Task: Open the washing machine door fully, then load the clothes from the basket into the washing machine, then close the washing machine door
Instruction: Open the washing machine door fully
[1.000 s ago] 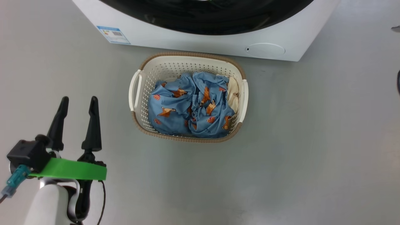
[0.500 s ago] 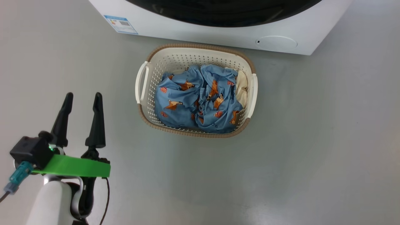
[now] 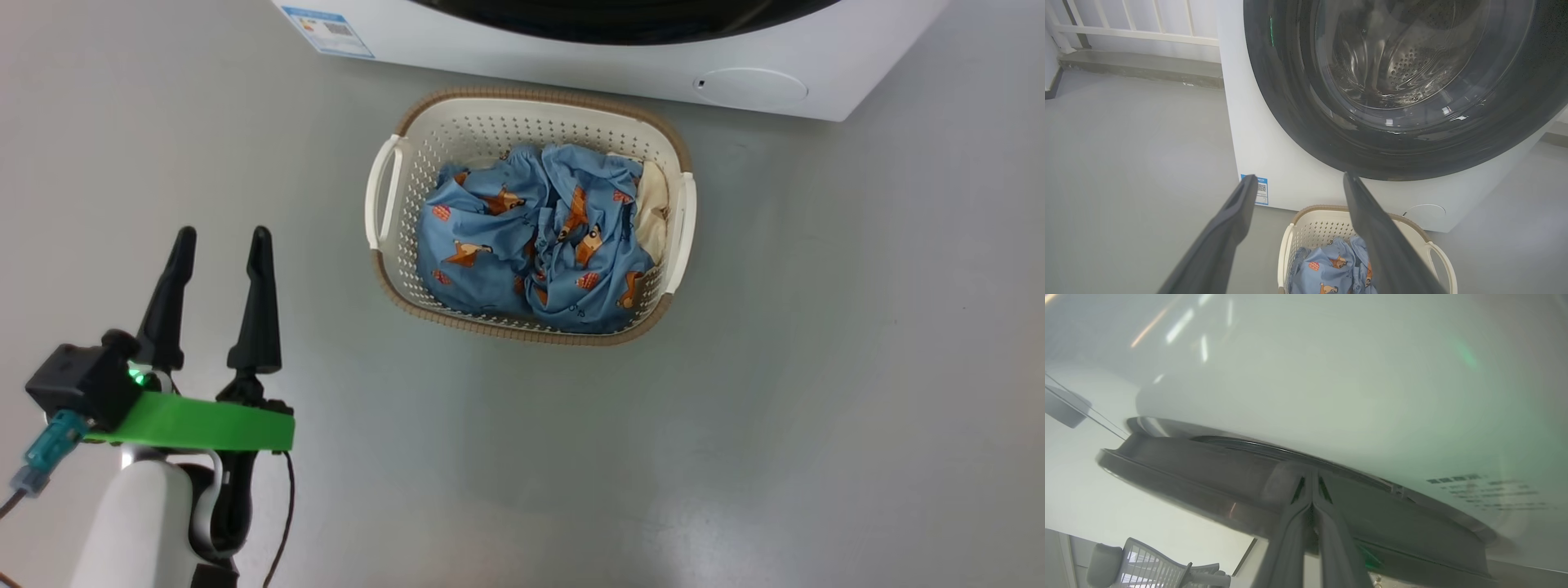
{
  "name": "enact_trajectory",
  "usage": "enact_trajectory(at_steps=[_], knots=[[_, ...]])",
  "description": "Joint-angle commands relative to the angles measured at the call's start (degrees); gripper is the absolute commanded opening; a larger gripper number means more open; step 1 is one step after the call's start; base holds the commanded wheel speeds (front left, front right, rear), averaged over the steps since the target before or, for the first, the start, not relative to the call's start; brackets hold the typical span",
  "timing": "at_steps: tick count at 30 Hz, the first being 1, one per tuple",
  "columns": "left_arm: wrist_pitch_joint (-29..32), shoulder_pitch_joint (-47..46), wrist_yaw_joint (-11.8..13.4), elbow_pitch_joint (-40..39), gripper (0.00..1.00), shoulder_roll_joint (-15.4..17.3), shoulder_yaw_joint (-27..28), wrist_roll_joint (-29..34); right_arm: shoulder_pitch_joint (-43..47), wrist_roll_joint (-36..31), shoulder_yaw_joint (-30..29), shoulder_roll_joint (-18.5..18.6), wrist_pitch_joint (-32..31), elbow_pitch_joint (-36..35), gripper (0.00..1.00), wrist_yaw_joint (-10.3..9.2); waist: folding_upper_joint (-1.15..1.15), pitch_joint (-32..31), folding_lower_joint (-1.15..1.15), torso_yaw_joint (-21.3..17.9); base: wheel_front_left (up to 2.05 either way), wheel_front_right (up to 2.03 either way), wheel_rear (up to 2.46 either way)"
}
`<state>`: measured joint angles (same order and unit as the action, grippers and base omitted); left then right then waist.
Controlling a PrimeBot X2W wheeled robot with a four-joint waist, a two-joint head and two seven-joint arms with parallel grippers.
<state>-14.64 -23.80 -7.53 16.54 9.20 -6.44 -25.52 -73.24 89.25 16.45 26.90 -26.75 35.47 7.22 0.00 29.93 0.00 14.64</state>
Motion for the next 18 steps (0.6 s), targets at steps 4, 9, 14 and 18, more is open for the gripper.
enact_trajectory(at_steps=[4,9,14,18], knots=[[-0.36,-0.62,0.04,-0.74,1.0,1.23,1.57,-0.59,-2.26,0.49,0.44,-0.95,-1.71,0.34,0.0,0.26,0.0,0.55,0.0,0.86,0.0,0.0,0.0],[-0.36,-0.56,0.04,-0.25,1.0,1.07,1.77,-0.71,-3.14,0.1,1.87,-1.63,-3.88,2.98,0.0,0.26,0.0,0.35,0.0,1.21,0.0,0.0,0.0],[-0.36,-0.12,0.04,0.23,1.0,1.09,2.16,-0.62,-3.08,-0.22,3.27,-2.54,-5.72,4.21,0.0,0.26,0.0,-0.42,0.0,1.0,0.0,0.0,0.0],[-0.36,0.18,0.04,0.51,1.0,1.12,2.62,-0.38,-1.6,0.12,3.74,-3.03,-6.61,3.97,0.0,0.26,0.0,-1.61,0.0,0.58,0.0,0.0,0.0]])
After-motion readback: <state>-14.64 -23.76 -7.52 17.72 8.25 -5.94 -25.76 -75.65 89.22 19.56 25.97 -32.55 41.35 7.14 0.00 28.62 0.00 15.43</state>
